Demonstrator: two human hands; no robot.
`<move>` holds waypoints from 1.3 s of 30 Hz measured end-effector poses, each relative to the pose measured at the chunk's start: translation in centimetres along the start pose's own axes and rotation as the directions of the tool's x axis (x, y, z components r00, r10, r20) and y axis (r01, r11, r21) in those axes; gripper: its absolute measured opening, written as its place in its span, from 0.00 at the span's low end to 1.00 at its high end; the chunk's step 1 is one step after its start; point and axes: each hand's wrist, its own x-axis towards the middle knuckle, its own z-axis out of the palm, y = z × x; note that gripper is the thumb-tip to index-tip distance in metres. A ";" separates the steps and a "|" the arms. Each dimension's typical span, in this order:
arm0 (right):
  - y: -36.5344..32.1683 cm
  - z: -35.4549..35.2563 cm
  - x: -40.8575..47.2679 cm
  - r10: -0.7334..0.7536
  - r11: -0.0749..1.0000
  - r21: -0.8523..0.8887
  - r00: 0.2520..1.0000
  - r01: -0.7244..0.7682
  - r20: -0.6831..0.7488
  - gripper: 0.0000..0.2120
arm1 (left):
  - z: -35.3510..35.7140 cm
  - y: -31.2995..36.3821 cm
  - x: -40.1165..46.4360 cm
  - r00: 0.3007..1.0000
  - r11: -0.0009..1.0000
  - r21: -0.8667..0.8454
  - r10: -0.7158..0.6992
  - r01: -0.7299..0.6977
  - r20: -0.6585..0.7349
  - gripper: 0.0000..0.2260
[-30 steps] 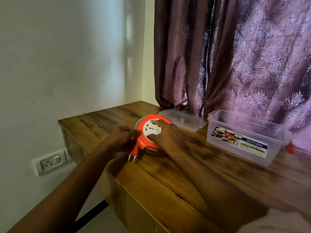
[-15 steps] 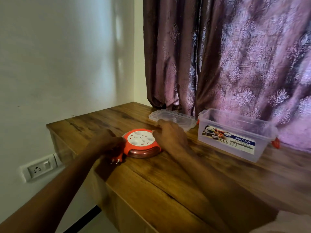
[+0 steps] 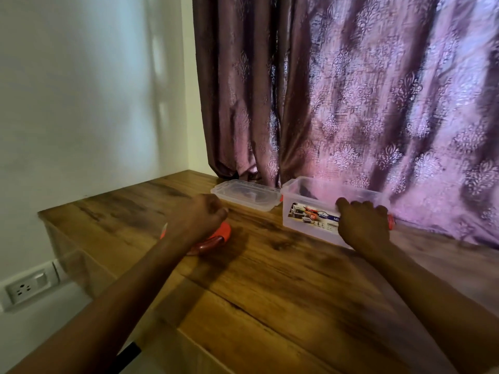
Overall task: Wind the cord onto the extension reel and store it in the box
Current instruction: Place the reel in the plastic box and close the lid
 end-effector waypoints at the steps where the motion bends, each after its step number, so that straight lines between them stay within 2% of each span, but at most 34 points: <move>1: -0.1 -0.6 -0.4 -0.021 0.999 0.033 1.000 0.021 -0.010 0.15 | 0.3 0.5 -0.4 1.000 1.000 -0.015 0.009 -0.008 0.015 0.09; 6: -3.0 -3.7 -3.8 -0.158 0.968 0.192 0.986 0.164 -0.045 0.14 | 1.5 1.8 -2.0 0.995 0.993 -0.111 0.041 -0.031 0.095 0.11; 10: -6.8 -7.1 -6.4 -0.262 0.914 0.344 0.960 0.215 0.095 0.20 | 1.9 2.3 -3.6 0.983 0.968 -0.251 0.056 -0.011 0.174 0.12; 13: -9.5 -9.0 -8.3 -0.377 0.833 0.493 0.909 0.251 0.175 0.25 | 1.6 2.3 -4.4 0.986 0.942 -0.333 0.025 0.033 0.166 0.12; 16: -11.7 -10.2 -10.1 -0.485 0.734 0.627 0.847 0.260 0.217 0.32 | 0.8 2.1 -5.1 0.972 0.915 -0.387 -0.021 0.114 0.235 0.15; 18: -12.8 -11.0 -10.8 -0.550 0.688 0.680 0.793 0.253 0.261 0.38 | 0.4 2.0 -4.8 0.958 0.865 -0.450 -0.104 0.220 0.268 0.13; 20: -13.7 -11.7 -11.1 -0.602 0.646 0.729 0.739 0.228 0.303 0.40 | -0.3 1.8 -4.5 0.928 0.820 -0.464 -0.199 0.334 0.315 0.08; 22: -14.2 -12.2 -11.2 -0.636 0.595 0.783 0.700 0.179 0.324 0.40 | -1.3 1.3 -4.2 0.916 0.819 -0.463 -0.175 0.339 0.362 0.11; 25: -14.9 -12.7 -11.3 -0.640 0.555 0.826 0.683 0.095 0.351 0.38 | -2.6 1.1 -4.0 0.907 0.803 -0.486 -0.151 0.345 0.394 0.14; 29: -16.5 -12.5 -10.2 -0.576 0.527 0.849 0.715 -0.047 0.397 0.36 | -2.4 1.4 -3.0 0.891 0.797 -0.458 -0.210 0.394 0.401 0.07; 32: -17.7 -11.5 -9.0 -0.537 0.487 0.864 0.738 -0.124 0.409 0.37 | -2.0 1.4 -2.1 0.905 0.819 -0.418 -0.263 0.393 0.334 0.13; 34: -18.1 -11.3 -8.7 -0.533 0.465 0.872 0.738 -0.153 0.414 0.36 | -1.7 1.4 -1.7 0.911 0.826 -0.406 -0.287 0.391 0.296 0.13; 36: -18.0 -11.5 -8.6 -0.536 0.462 0.876 0.743 -0.139 0.401 0.32 | -1.7 1.6 -1.7 0.901 0.811 -0.413 -0.300 0.413 0.312 0.09; 38: -17.1 -12.2 -8.5 -0.521 0.490 0.858 0.737 -0.156 0.431 0.26 | -2.2 1.4 -1.4 0.882 0.761 -0.462 -0.318 0.456 0.347 0.14; 39: -16.5 -12.8 -8.3 -0.518 0.520 0.844 0.739 -0.128 0.431 0.21 | -2.6 1.0 -1.2 0.875 0.731 -0.493 -0.318 0.471 0.364 0.13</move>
